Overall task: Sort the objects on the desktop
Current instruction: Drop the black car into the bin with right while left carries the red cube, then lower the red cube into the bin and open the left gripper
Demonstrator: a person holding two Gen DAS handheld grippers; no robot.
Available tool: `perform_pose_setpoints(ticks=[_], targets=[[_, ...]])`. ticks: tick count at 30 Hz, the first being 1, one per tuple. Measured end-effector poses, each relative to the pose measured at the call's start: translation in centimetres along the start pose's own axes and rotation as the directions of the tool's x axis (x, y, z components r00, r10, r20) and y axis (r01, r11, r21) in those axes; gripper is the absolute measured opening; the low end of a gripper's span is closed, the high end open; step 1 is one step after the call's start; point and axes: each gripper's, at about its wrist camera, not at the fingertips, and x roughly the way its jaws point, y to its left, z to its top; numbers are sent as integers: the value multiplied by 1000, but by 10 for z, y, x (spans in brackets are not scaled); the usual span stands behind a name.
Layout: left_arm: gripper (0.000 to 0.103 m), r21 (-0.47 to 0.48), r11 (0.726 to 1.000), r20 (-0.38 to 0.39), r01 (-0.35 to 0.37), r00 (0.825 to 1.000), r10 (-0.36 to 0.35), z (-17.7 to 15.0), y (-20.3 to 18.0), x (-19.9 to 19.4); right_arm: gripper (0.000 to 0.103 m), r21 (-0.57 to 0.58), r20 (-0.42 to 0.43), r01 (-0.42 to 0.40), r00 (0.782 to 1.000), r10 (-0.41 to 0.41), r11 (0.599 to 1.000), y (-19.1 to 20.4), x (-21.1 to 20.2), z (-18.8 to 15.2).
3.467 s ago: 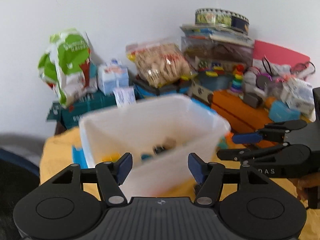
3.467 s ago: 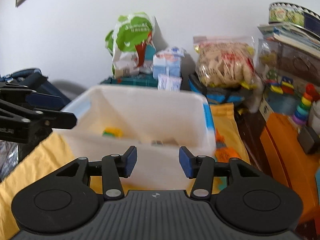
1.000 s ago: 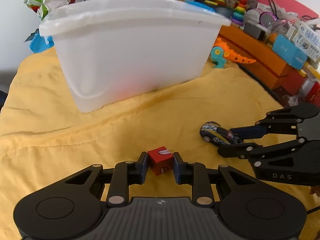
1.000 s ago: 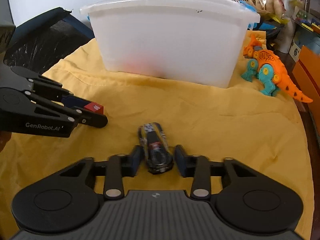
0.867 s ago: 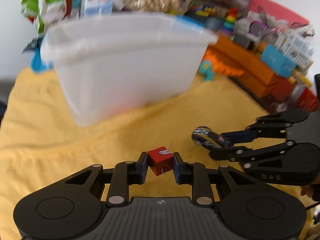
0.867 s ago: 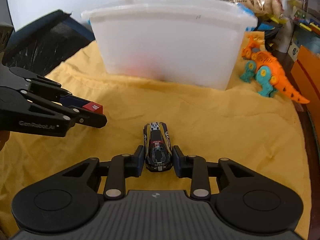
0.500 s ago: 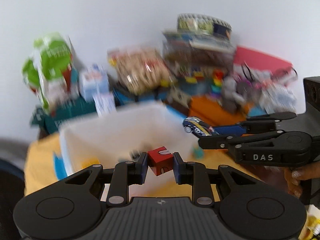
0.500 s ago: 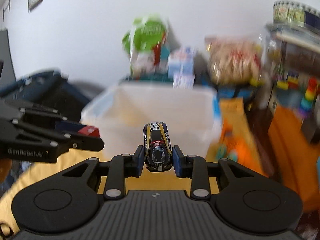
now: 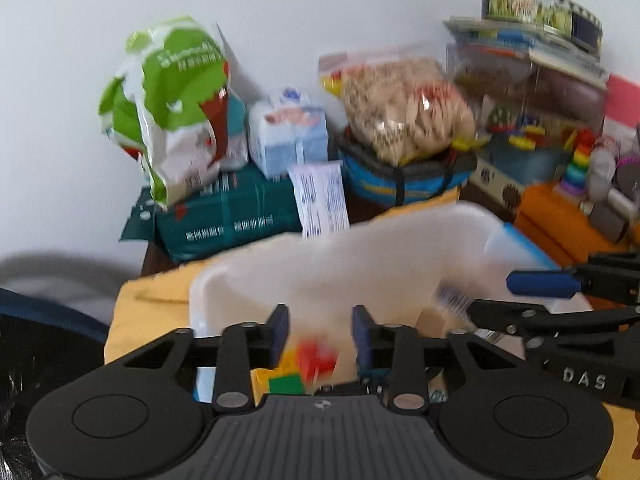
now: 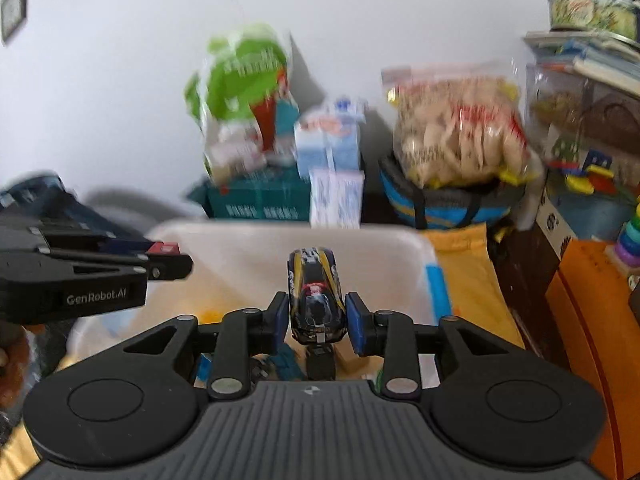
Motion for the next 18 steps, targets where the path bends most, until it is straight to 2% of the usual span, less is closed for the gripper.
perform_pose_setpoints(ticks=[2,3,4,7,10,13,14,17,18], targets=[[56,16,1000,21,-3,1000,3,-5,1,-5,49,-8,-5,1,1000,-1,1000,2,2,-4],[65,19,1000,30,-5,1000,4,-6,0,-7,51,-7,2,-3,1000,3,1000,2,0,-5],[69,18,1000,37,-4,999,3,-6,0,-10,53,-5,10,-4,1000,4,1000,2,-3,-5],[70,7,1000,77,3,997,-3,-7,-1,-21,57,16,34,11,999,-11,1000,-1,-10,-4],[75,18,1000,112,-21,994,19,-6,-7,-31,68,28,36,38,999,-39,999,-3,-12,-3],[75,36,999,116,-30,993,25,-2,-12,-39,70,47,7,45,999,-46,998,-5,-13,-2],[75,41,999,113,-21,994,16,0,-15,-43,73,53,1,50,999,-50,997,-5,-16,0],[78,46,999,99,19,995,-23,6,-20,-54,92,64,-12,105,995,-104,992,-5,-23,5],[79,50,998,95,24,995,-29,7,-22,-57,94,72,-15,119,993,-118,990,-5,-25,7]])
